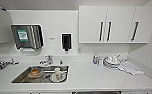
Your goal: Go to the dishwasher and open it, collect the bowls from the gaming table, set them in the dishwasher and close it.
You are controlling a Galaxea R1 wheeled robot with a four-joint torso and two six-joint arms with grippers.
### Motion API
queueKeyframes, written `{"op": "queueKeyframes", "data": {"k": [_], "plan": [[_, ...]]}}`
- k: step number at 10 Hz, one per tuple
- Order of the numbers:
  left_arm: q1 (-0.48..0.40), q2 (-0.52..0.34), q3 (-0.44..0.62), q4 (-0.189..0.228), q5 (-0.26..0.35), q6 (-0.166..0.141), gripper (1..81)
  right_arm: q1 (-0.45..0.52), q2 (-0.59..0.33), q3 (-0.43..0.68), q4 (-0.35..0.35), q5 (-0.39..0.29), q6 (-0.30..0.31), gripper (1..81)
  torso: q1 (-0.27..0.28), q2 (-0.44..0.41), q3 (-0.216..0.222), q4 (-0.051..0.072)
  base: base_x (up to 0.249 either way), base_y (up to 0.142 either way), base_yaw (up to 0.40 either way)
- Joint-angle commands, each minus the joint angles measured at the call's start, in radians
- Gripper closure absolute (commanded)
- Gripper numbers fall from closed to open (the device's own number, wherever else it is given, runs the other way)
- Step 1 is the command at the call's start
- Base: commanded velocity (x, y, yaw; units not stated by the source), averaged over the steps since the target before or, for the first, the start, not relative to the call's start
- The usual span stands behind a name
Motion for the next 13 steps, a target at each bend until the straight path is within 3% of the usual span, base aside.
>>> {"op": "queueKeyframes", "data": {"k": [1, 3, 4, 6, 9, 10, 12, 13], "plan": [[-0.075, -0.066, 0.026, 0.173, 0.005, 0.002, 1.0, 0.08, -0.049, 0.018, 0.018, -0.036, 0.004, 1.0, 0.063, -0.096, 0.0, 0.0, 0.0, 0.0, 0.0], [-0.076, -0.075, 0.024, 0.173, 0.002, 0.001, 1.0, 0.098, -0.041, 0.018, 0.026, -0.073, 0.008, 1.0, 0.1, -0.157, 0.0, 0.0, 0.0, 0.0, 0.0], [-0.075, -0.074, 0.015, 0.171, 0.002, -0.004, 1.0, 0.116, -0.043, 0.021, 0.035, -0.078, 0.017, 1.0, 0.125, -0.196, -0.084, 0.0, 0.0, 0.0, 0.0], [-0.076, -0.068, 0.002, 0.165, -0.036, -0.005, 1.0, 0.169, -0.045, 0.024, 0.055, -0.156, 0.022, 1.0, 0.158, -0.25, -0.106, 0.0, 0.0, 0.0, 0.0], [-0.076, -0.062, -0.008, 0.162, -0.041, -0.007, 1.0, 0.225, -0.049, 0.05, 0.07, -0.196, 0.022, 1.0, 0.219, -0.347, -0.196, 0.0, 0.0, 0.0, 0.0], [-0.076, -0.063, -0.013, 0.162, -0.041, -0.007, 1.0, 0.238, -0.055, 0.055, 0.079, -0.197, 0.022, 1.0, 0.241, -0.382, -0.135, 0.0, 0.0, 0.0, 0.0], [-0.102, -0.078, -0.007, 0.161, -0.042, -0.01, 1.0, 0.259, -0.069, 0.075, 0.09, -0.199, 0.022, 1.0, 0.272, -0.429, -0.163, 0.0, 0.0, 0.0, 0.0], [-0.139, -0.104, 0.025, 0.154, -0.03, -0.033, 1.0, 0.262, -0.075, 0.081, 0.092, -0.199, 0.022, 1.0, 0.291, -0.459, -0.17, 0.0, 0.0, 0.0, 0.0]]}}
